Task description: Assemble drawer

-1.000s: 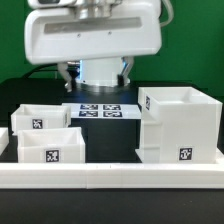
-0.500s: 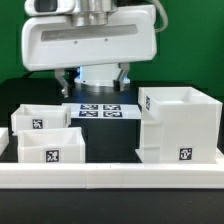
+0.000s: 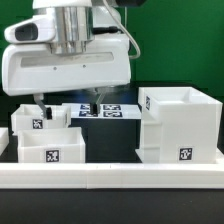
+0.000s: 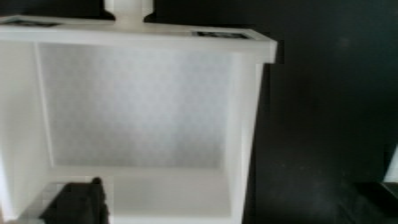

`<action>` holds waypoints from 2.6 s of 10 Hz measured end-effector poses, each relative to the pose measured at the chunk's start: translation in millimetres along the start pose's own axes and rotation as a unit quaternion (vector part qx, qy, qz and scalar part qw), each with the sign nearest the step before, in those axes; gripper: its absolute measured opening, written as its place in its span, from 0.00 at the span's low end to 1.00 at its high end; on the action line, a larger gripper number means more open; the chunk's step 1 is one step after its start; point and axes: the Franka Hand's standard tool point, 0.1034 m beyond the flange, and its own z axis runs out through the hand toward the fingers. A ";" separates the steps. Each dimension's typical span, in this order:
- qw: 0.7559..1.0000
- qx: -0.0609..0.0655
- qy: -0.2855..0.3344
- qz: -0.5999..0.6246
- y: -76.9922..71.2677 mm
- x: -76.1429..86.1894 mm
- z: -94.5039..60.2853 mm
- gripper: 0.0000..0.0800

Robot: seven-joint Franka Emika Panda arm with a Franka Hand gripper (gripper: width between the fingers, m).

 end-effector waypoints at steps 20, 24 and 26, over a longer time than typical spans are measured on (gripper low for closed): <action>1.000 -0.015 -0.007 -0.003 -5.9 -25.8 63.7 0.28; 1.000 -0.016 -0.006 -0.003 -6.3 -24.8 63.5 0.05; 1.000 -0.016 -0.006 -0.003 -6.3 -24.8 63.5 0.05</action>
Offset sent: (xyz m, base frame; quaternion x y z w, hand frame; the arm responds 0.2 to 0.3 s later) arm -0.0017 0.0025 -0.0250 -0.0005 0.0286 0.0014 0.9996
